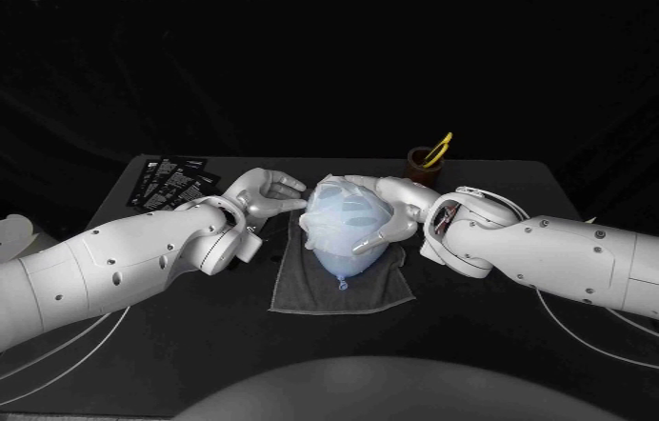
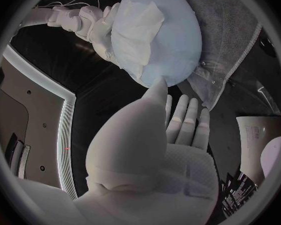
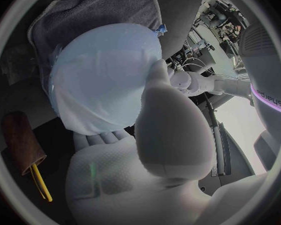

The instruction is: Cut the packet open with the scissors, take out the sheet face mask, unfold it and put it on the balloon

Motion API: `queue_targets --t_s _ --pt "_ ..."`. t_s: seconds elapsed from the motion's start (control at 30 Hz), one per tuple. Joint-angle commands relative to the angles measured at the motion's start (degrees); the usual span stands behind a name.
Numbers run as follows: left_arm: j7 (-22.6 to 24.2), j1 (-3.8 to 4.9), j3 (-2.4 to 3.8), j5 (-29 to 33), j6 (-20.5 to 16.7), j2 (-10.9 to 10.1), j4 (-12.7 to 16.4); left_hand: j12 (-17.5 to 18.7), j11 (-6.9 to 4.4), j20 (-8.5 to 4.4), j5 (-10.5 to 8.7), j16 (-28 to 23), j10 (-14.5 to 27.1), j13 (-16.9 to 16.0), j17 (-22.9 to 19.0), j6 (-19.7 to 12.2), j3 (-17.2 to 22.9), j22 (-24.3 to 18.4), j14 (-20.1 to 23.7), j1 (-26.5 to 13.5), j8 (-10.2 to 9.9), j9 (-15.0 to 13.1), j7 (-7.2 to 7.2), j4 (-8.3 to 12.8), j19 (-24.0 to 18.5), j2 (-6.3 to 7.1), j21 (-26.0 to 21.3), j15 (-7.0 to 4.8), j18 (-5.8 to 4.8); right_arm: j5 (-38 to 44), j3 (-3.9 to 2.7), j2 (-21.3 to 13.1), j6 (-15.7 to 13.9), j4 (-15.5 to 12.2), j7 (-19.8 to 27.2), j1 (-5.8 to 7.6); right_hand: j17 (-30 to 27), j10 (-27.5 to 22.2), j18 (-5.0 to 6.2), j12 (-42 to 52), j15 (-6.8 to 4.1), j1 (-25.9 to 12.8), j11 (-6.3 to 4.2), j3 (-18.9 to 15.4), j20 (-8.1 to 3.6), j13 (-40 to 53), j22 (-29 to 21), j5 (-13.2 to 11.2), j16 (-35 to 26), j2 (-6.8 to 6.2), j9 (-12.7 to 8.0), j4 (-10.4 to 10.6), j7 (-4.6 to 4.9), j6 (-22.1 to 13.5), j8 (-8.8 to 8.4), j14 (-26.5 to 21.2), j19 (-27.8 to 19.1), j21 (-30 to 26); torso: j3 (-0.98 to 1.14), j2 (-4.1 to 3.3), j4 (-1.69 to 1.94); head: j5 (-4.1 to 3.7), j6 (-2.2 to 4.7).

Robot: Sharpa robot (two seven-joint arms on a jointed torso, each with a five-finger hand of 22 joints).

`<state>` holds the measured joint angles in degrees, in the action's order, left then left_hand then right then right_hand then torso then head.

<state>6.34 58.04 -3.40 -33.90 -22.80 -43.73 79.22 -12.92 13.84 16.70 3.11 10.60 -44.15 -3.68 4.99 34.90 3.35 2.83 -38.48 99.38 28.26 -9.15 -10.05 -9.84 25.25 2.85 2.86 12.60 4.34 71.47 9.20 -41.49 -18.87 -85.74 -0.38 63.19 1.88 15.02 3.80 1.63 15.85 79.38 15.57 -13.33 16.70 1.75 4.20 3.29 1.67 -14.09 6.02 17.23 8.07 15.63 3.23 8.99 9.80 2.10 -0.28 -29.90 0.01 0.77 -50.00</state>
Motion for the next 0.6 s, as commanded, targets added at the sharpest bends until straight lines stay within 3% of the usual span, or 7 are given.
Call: queue_targets --t_s 0.03,0.23,0.33,0.37,0.43,0.5,0.6 --pt "-0.4 0.01 0.05 -1.7 -1.4 0.0 -0.1 0.3 -0.04 0.03 -0.36 0.3 -0.4 0.0 0.1 0.6 0.4 0.1 -0.7 0.4 0.3 0.1 -6.17 0.5 0.7 -0.08 0.4 -0.09 0.28 0.1 0.48 0.1 2.9 0.0 -0.6 -0.63 -0.1 0.0 0.22 0.1 0.38 -0.1 0.36 0.4 0.17 0.1 0.1 -0.1 -0.3 0.54 0.1 0.1 9.12 0.3 0.2 0.0 0.4 0.2 0.02 0.01 -0.02 0.01 0.0" --pt "2.6 0.01 0.05 3.9 -1.4 -0.4 0.3 1.0 0.15 0.05 -0.4 -0.6 -0.4 0.0 -0.1 0.8 -0.2 -0.1 0.2 -6.0 0.0 0.5 -6.51 -3.3 0.2 0.24 0.1 0.07 0.26 0.1 0.48 0.1 2.9 -0.1 -0.6 -0.69 -0.1 0.0 0.22 0.1 0.38 -0.1 0.36 0.4 0.17 0.1 0.1 -0.1 -0.3 0.54 0.1 0.1 9.12 0.3 0.2 0.0 0.4 0.2 0.02 -0.04 -0.03 -0.05 0.0" --pt "4.6 0.01 0.05 7.5 0.3 -0.7 1.0 1.4 0.31 0.05 -0.25 -1.3 -0.2 0.0 -0.3 0.7 -2.9 -0.2 0.9 -13.9 -0.2 0.8 -6.64 -7.2 -0.7 3.79 -0.2 0.17 0.08 0.1 0.48 0.1 2.9 -0.1 -0.6 -0.71 -0.1 0.1 0.23 0.2 0.44 -0.1 0.41 0.6 0.17 0.1 0.1 -0.2 -0.3 0.79 0.1 0.0 9.14 0.5 0.25 0.0 0.4 0.2 -0.01 -0.05 -0.02 -0.09 0.0" --pt "4.9 0.0 0.05 8.0 0.8 -0.7 1.2 1.7 0.38 0.06 -0.3 -1.8 0.0 0.0 -0.4 0.4 -6.6 -0.3 2.0 -17.0 -0.4 0.9 -6.66 -7.2 -1.6 6.67 -0.3 0.28 -0.06 0.1 0.48 0.1 2.9 -0.1 -0.6 -0.71 -0.1 0.1 0.23 0.2 0.44 -0.1 0.41 0.6 0.17 0.1 0.1 -0.2 -0.3 0.79 0.1 0.0 9.14 0.5 0.25 0.0 0.4 0.2 -0.03 -0.05 -0.02 -0.09 0.0" --pt "5.2 0.0 0.05 8.4 2.3 -0.8 1.5 2.0 0.44 0.07 -0.34 -2.3 0.3 0.0 -0.6 0.1 -9.4 -0.4 2.9 -17.4 -0.5 1.0 -6.68 -7.3 -2.3 8.25 -0.4 0.39 -0.2 0.1 0.48 0.1 2.9 -0.1 -0.6 -0.72 -0.1 0.1 0.23 0.2 0.44 -0.1 0.41 0.6 0.17 0.1 0.1 -0.2 -0.3 0.79 0.1 0.0 9.14 0.5 0.25 0.0 0.4 0.2 -0.02 -0.06 -0.02 -0.08 0.0" --pt "5.1 0.0 0.05 8.2 3.5 -0.9 1.8 2.5 0.65 0.12 -0.04 -3.4 1.2 0.1 -1.0 -0.9 -13.7 -0.6 5.8 -17.8 -1.0 1.2 -6.76 -7.4 -4.3 12.17 -0.7 0.69 -0.54 0.1 0.48 0.1 3.0 -0.1 -0.6 -0.72 -0.1 0.1 0.23 0.2 0.44 -0.1 0.41 0.6 0.17 0.1 0.1 -0.2 -0.3 0.79 0.1 0.0 9.14 0.5 0.25 0.0 0.4 0.2 -0.03 -0.04 0.0 -0.07 0.0" --pt "4.2 -0.02 0.05 7.4 5.7 -1.0 2.0 3.0 0.8 0.13 -0.05 -4.0 1.8 0.1 -1.2 -1.7 -15.3 -0.6 7.1 -18.1 -1.2 1.3 -6.85 -7.5 -4.7 13.91 -0.7 0.88 -0.68 0.1 0.48 0.0 3.0 -0.1 -0.6 -0.73 -0.1 0.1 0.23 0.2 0.44 -0.1 0.41 0.6 0.17 0.1 0.1 -0.2 -0.3 0.79 0.1 0.0 9.14 0.5 0.25 0.0 0.4 0.2 -0.04 -0.04 0.04 -0.06 0.0"
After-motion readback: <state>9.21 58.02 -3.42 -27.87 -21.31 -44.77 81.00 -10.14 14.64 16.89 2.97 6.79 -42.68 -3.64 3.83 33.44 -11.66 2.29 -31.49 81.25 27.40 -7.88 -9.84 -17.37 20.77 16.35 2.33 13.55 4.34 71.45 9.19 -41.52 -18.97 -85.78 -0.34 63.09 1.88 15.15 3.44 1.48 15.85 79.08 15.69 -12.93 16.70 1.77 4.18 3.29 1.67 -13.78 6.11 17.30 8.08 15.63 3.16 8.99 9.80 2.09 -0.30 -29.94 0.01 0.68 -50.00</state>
